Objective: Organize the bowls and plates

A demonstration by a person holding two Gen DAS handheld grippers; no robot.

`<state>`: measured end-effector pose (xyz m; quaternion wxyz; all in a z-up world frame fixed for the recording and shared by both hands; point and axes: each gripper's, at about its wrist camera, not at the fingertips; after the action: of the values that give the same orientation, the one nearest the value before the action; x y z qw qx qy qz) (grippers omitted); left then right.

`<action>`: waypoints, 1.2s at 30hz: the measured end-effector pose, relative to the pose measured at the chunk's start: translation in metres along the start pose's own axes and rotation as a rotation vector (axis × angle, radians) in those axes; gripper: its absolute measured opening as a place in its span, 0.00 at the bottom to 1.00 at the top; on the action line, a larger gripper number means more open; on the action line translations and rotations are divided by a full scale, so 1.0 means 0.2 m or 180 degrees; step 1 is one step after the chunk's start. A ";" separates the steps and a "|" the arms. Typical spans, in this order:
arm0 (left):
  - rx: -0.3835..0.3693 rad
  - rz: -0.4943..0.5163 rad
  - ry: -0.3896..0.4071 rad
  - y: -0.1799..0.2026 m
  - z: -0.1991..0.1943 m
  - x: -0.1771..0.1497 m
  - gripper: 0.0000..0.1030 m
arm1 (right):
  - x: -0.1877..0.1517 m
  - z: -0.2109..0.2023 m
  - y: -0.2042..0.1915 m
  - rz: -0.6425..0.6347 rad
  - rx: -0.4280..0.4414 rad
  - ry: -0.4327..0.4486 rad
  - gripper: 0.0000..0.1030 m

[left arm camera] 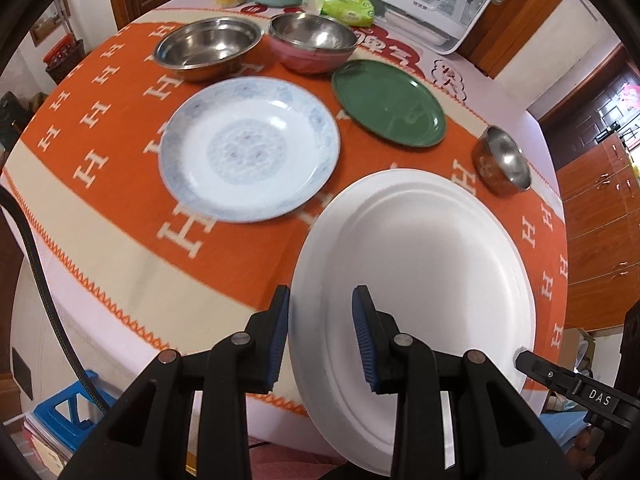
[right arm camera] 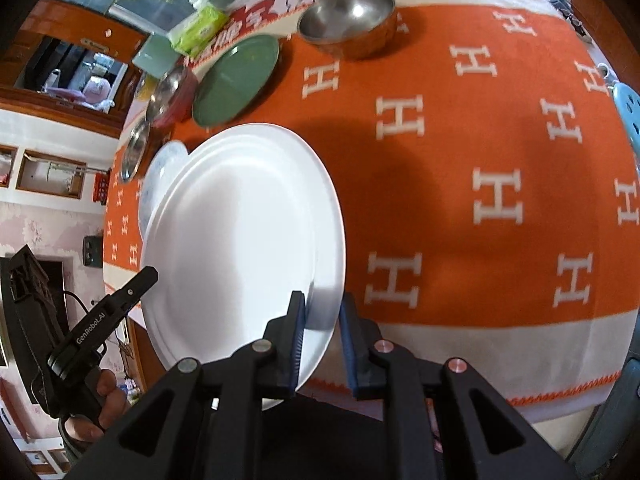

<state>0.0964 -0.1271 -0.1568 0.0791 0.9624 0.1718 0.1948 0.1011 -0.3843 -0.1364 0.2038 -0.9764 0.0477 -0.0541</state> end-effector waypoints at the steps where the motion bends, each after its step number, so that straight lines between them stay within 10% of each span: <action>1: 0.0003 -0.0008 -0.0024 -0.02 0.00 -0.02 0.29 | -0.02 0.02 0.00 0.0007 -0.0007 -0.0034 0.17; 36: 0.0340 -0.0063 -0.0361 -0.17 0.35 -0.04 0.29 | -0.08 0.45 0.05 0.0076 0.0159 -0.0815 0.20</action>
<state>0.1078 -0.1050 -0.2313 0.0391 0.9730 0.1867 0.1298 0.0956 -0.3569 -0.2233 0.2331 -0.9693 0.0315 0.0722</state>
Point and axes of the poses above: each gripper's, at about its wrist camera, not at the fingertips, and z roughly the way its jaws point, y to its right, x to its top, and after that the axes turned 4 degrees about y, right-handed
